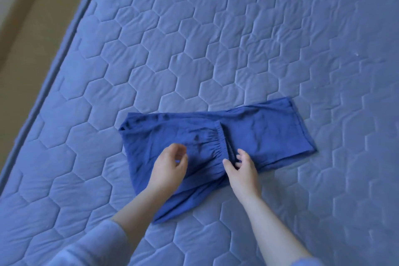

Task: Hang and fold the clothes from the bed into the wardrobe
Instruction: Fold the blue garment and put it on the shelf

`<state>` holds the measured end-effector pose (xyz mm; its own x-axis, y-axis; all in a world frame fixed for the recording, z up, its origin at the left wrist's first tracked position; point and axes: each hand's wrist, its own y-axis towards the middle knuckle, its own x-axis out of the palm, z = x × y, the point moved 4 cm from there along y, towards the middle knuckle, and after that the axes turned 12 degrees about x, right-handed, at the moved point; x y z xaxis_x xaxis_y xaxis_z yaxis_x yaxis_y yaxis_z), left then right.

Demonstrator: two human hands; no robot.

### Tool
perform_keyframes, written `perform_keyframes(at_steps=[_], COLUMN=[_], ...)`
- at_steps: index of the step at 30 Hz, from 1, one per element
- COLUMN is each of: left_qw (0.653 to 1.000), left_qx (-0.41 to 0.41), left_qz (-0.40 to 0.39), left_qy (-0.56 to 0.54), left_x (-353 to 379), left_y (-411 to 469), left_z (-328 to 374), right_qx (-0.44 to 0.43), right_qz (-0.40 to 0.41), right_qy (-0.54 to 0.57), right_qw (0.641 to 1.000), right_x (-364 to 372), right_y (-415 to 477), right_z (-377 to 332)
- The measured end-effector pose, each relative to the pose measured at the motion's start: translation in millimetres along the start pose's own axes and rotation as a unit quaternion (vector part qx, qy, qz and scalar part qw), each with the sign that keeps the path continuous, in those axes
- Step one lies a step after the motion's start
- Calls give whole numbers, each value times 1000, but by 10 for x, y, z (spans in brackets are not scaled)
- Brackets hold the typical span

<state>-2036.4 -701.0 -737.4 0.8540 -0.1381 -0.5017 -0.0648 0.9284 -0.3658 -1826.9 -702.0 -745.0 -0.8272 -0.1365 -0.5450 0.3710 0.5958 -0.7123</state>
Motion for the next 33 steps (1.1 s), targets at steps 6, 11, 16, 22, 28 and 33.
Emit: perform_keyframes(at_steps=[6, 11, 16, 22, 28, 33], left_qw=[998, 997, 988, 965, 913, 896], left_qx=[-23, 15, 93, 176, 233, 179], left_qz=[-44, -65, -102, -151, -197, -238], left_qy=[42, 35, 63, 121, 272, 329], left_x=[-71, 33, 346, 964, 1523, 1810], left_y=[3, 172, 579, 1030, 1426, 1774], left_z=[-243, 18, 553, 1182, 1589, 1739], right_qx=[2, 4, 42, 146, 199, 193], right_qz=[-13, 73, 158, 204, 205, 156], right_qy=[-68, -40, 12, 110, 195, 336], right_qw=[998, 997, 986, 962, 938, 909], right_x=[140, -132, -751, -1325, -1447, -1419], right_y=[181, 292, 532, 889, 1208, 1435], right_z=[-117, -95, 172, 527, 677, 826])
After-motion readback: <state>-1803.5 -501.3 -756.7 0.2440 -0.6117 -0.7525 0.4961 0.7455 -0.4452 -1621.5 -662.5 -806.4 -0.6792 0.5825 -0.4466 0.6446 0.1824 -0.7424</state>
